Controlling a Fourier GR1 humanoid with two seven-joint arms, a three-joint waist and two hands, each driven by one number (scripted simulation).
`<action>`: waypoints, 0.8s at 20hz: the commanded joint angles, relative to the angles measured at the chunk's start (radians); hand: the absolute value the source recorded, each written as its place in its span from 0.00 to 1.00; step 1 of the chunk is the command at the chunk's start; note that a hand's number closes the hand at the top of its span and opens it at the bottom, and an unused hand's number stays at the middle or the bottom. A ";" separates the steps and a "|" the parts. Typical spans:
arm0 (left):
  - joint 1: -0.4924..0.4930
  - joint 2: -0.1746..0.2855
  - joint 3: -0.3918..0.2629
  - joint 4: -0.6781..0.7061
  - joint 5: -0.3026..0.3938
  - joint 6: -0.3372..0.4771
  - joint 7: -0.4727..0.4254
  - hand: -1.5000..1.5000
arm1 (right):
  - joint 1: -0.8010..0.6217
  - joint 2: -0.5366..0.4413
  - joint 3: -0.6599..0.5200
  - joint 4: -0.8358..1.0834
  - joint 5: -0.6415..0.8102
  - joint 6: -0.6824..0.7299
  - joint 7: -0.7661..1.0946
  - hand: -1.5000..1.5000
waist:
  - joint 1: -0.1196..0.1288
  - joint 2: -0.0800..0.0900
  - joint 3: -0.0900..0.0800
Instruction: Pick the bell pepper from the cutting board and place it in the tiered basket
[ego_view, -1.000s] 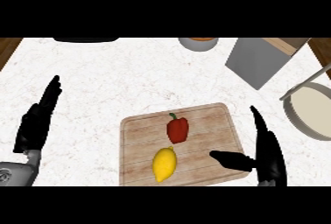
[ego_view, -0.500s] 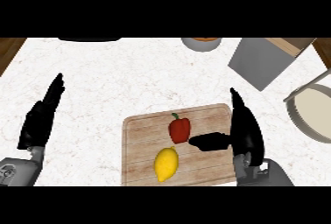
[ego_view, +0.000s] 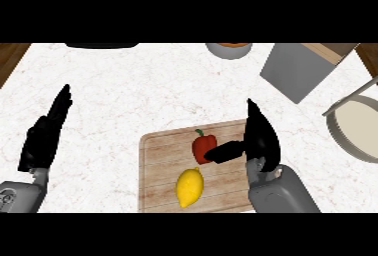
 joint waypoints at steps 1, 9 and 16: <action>0.002 -0.007 0.006 0.021 -0.018 0.011 -0.010 0.50 | -0.049 0.020 -0.023 0.019 0.003 0.101 0.238 0.00 | -0.010 0.001 0.002; -0.005 -0.024 -0.001 0.015 -0.015 -0.004 0.001 0.50 | -0.089 0.020 0.033 0.124 0.049 0.087 0.238 0.00 | -0.004 -0.001 0.001; -0.076 -0.018 0.023 0.053 -0.018 -0.011 0.040 0.50 | -0.138 0.020 0.021 0.155 0.061 0.141 0.238 0.00 | -0.012 0.000 0.002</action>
